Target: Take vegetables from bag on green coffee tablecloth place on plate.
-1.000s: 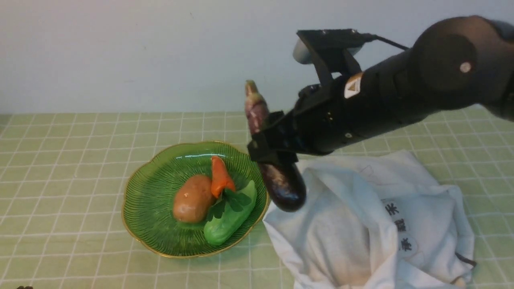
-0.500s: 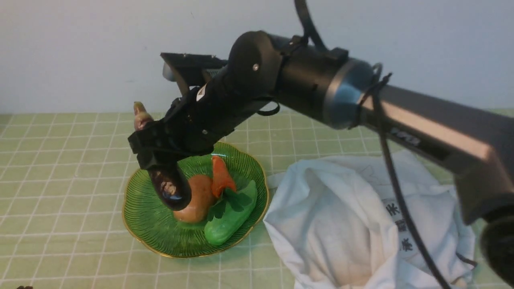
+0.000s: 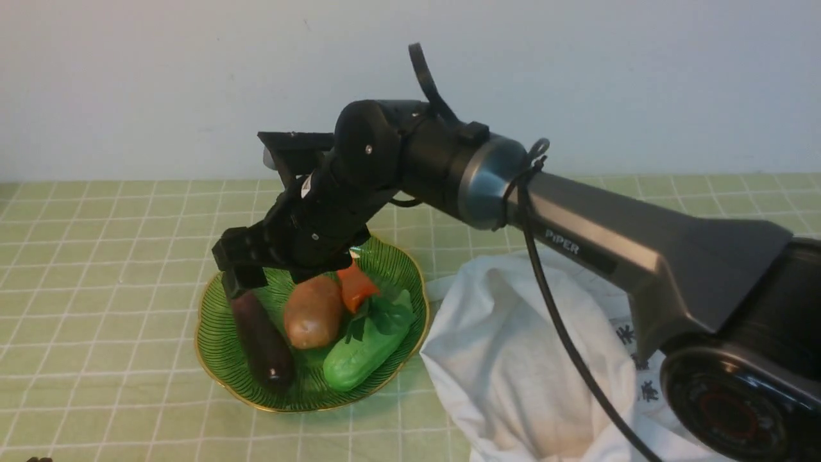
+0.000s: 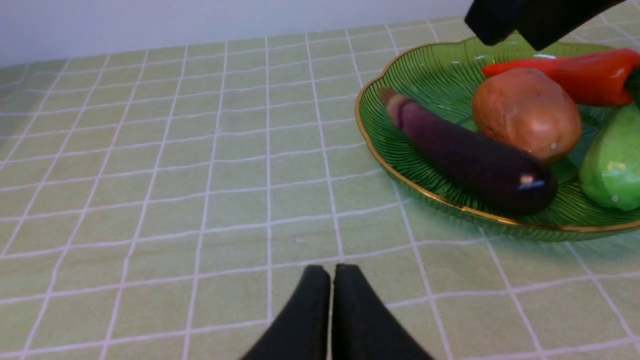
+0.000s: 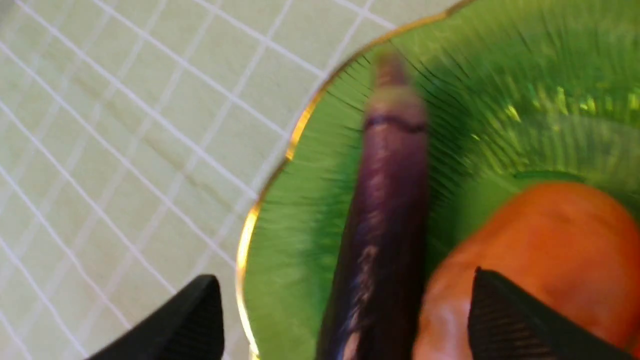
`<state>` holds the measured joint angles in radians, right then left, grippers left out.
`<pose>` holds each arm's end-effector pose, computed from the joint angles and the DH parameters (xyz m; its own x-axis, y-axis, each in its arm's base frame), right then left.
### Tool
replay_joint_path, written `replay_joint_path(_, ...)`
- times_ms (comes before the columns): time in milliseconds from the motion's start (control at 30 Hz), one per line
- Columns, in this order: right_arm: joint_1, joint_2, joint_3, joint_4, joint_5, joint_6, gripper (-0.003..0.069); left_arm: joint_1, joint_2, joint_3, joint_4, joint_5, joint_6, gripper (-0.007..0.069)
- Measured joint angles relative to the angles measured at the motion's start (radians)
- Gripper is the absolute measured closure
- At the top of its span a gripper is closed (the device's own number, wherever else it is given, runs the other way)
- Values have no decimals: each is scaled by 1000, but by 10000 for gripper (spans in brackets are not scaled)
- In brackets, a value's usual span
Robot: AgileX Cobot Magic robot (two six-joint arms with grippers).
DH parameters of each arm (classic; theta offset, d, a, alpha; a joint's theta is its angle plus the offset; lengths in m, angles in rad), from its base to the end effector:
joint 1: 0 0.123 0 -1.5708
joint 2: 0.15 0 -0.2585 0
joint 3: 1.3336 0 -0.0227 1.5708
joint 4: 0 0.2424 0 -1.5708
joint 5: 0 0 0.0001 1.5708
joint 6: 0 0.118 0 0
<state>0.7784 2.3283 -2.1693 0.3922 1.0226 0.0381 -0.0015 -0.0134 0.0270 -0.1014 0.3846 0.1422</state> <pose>0.3302 0.3797 0.1901 -0.7940 -0.4540 -0.4043 -0.5995 0.6950 0.3969 0.0963 -0.0046 0.1627 -0.3021 0.0486 -0.9520 0.0523 0.9980 0.0343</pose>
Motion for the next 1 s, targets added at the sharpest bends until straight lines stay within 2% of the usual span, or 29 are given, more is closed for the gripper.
replay_joint_path(100, -3, -36, -17, -97, 75, -3, 100, 0, 0, 0, 0, 0, 0, 629)
replay_joint_path(133, -4, -91, -29, -185, 142, 9, 186, 0, 0, 0, 0, 0, 0, 629)
replay_joint_path(167, -4, -98, -33, -207, 149, 10, 186, 0, 0, 0, 0, 0, 0, 629)
replay_joint_path(233, -4, -189, -41, -295, 201, 28, 323, 0, 0, 0, 0, 0, 0, 629)
replay_joint_path(300, -5, -330, -28, -423, 221, 69, 528, 0, 0, 0, 0, 0, 0, 629)
replay_joint_path(367, -5, -460, 6, -514, 222, 111, 623, 0, 0, 0, 0, 0, 0, 629)
replay_joint_path(433, -5, -590, 60, -594, 226, 157, 658, 0, 0, 0, 0, 0, 0, 629)
replay_joint_path(533, -7, -761, 189, -670, 229, 210, 671, 0, 0, 0, 0, 0, 0, 629)
replay_joint_path(667, -7, -994, 420, -683, 181, 260, 674, 0, 0, 0, 0, 0, 0, 629)
replay_joint_path(800, -7, -1356, 871, -683, -131, 315, 675, 0, 0, 0, 0, 0, 0, 629)
replay_joint_path(833, -7, -1372, 871, -683, -147, 317, 676, 0, 0, 0, 0, 0, 0, 629)
replay_joint_path(867, -7, -1469, 995, -683, -241, 324, 676, 0, 0, 0, 0, 0, 0, 629)
replay_joint_path(1000, -7, -1735, 1251, -687, -486, 354, 676, 0, 0, 0, 0, 0, 0, 629)
